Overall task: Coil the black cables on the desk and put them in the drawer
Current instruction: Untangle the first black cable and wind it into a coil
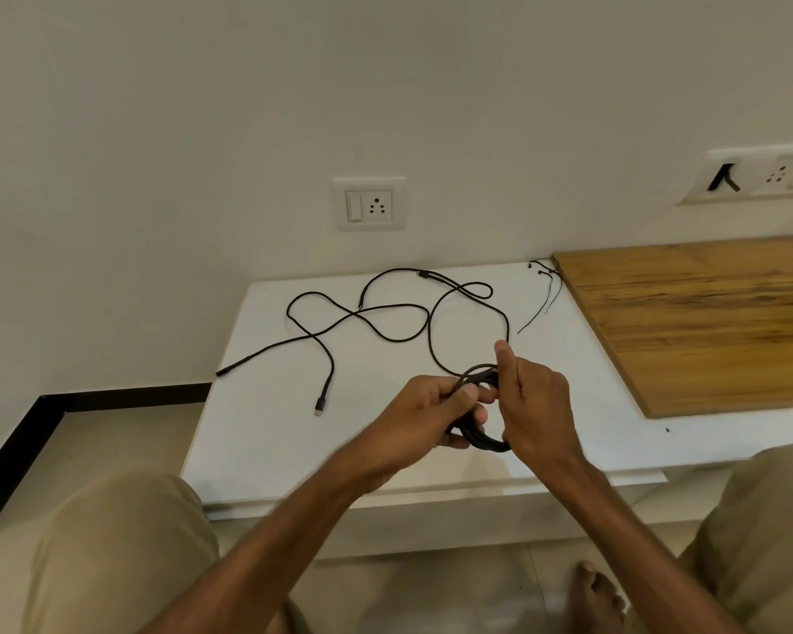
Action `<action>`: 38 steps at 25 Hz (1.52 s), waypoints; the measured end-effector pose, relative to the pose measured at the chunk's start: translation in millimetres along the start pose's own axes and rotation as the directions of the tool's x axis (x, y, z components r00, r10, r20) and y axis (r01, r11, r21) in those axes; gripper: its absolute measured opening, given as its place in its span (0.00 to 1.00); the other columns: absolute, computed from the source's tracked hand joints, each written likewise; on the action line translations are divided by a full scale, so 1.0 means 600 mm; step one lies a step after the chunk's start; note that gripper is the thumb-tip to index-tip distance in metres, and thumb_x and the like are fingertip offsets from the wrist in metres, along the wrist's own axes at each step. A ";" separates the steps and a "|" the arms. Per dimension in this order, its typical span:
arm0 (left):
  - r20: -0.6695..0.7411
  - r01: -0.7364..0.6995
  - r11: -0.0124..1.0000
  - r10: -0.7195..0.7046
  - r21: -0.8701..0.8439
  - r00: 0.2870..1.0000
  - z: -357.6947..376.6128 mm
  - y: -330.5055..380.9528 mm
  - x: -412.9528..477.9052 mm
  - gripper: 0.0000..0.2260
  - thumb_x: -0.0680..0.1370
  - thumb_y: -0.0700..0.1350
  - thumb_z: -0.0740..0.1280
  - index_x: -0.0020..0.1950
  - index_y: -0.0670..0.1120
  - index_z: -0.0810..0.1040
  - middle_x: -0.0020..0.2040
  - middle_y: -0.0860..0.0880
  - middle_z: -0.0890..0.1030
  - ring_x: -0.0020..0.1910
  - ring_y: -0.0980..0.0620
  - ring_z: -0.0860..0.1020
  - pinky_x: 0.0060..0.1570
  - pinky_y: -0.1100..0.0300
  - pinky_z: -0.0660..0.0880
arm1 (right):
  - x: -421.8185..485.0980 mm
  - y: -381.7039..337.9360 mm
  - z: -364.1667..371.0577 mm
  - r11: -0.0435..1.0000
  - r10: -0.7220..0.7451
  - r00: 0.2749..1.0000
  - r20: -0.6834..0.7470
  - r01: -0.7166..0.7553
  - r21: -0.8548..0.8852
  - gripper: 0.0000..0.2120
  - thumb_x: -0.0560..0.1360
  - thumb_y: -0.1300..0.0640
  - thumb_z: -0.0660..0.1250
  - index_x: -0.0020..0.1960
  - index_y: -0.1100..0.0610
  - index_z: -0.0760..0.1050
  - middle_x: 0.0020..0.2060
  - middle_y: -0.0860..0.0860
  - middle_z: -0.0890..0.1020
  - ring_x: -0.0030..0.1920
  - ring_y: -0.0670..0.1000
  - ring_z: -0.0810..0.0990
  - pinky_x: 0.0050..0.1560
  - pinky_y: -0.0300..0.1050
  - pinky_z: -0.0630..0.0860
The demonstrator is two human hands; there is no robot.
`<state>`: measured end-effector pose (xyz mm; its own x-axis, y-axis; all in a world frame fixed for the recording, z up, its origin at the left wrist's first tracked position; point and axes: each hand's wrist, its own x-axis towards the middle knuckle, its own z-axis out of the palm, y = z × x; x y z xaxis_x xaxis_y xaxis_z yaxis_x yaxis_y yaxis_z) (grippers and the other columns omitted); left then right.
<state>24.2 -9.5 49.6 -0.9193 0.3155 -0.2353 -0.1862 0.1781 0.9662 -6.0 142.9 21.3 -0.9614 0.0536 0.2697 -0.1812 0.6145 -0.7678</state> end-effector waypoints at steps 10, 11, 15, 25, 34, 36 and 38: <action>-0.296 -0.009 0.838 0.203 0.546 0.933 0.028 -0.015 0.006 0.11 0.85 0.41 0.58 0.59 0.40 0.78 0.47 0.46 0.79 0.40 0.55 0.74 0.42 0.69 0.68 | -0.016 -0.002 0.017 0.963 0.194 0.961 0.198 -0.225 0.147 0.28 0.86 0.47 0.51 0.32 0.54 0.74 0.23 0.48 0.74 0.22 0.45 0.76 0.29 0.35 0.71; -0.296 -0.011 0.830 0.211 0.557 0.932 0.027 -0.016 0.010 0.09 0.84 0.40 0.60 0.60 0.40 0.78 0.49 0.45 0.79 0.43 0.53 0.75 0.44 0.67 0.68 | -0.016 -0.003 0.014 0.927 0.247 0.932 0.267 -0.307 0.216 0.28 0.86 0.46 0.51 0.33 0.57 0.74 0.23 0.50 0.74 0.22 0.45 0.74 0.28 0.37 0.70; -0.328 0.094 0.844 0.101 0.528 0.939 0.028 -0.008 0.017 0.12 0.83 0.39 0.61 0.67 0.41 0.75 0.45 0.55 0.75 0.49 0.51 0.76 0.48 0.67 0.71 | -0.008 -0.020 -0.007 0.745 0.392 0.764 0.513 -0.590 0.310 0.28 0.86 0.46 0.53 0.31 0.56 0.70 0.25 0.55 0.74 0.27 0.54 0.78 0.32 0.44 0.73; -0.232 -0.005 0.689 0.250 0.724 0.940 0.026 -0.016 0.017 0.17 0.81 0.35 0.62 0.70 0.43 0.73 0.64 0.45 0.78 0.59 0.49 0.77 0.54 0.64 0.74 | 0.001 -0.018 -0.015 0.797 0.350 0.786 0.510 -0.536 0.278 0.29 0.86 0.43 0.48 0.41 0.56 0.79 0.25 0.51 0.75 0.32 0.54 0.81 0.38 0.45 0.77; -0.286 0.072 0.657 0.224 0.750 0.932 -0.001 -0.004 0.018 0.11 0.82 0.37 0.64 0.64 0.43 0.75 0.50 0.51 0.75 0.43 0.59 0.70 0.38 0.75 0.65 | -0.010 -0.017 0.001 0.801 0.215 0.791 0.573 -0.478 0.359 0.22 0.87 0.48 0.50 0.53 0.56 0.81 0.33 0.53 0.82 0.36 0.51 0.82 0.37 0.49 0.83; -0.273 0.031 0.666 0.263 0.745 0.925 -0.003 0.004 0.009 0.10 0.83 0.37 0.61 0.63 0.42 0.76 0.47 0.53 0.72 0.40 0.60 0.68 0.38 0.79 0.66 | -0.002 -0.015 -0.007 0.736 0.223 0.763 0.607 -0.540 0.409 0.25 0.87 0.49 0.50 0.53 0.60 0.82 0.34 0.55 0.83 0.36 0.53 0.83 0.37 0.50 0.82; -0.276 0.042 0.650 0.262 0.759 0.925 -0.009 0.012 0.011 0.09 0.83 0.37 0.61 0.62 0.41 0.75 0.47 0.51 0.72 0.41 0.58 0.69 0.38 0.77 0.66 | 0.009 -0.010 -0.022 0.727 0.190 0.747 0.637 -0.543 0.420 0.22 0.87 0.52 0.53 0.55 0.62 0.83 0.40 0.58 0.86 0.40 0.55 0.85 0.40 0.50 0.82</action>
<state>15.0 -11.3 55.7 -0.9946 0.0815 0.0641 0.1032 0.8366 0.5381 -7.2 149.6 35.1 -0.8842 -0.3451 -0.3148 0.3037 0.0872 -0.9488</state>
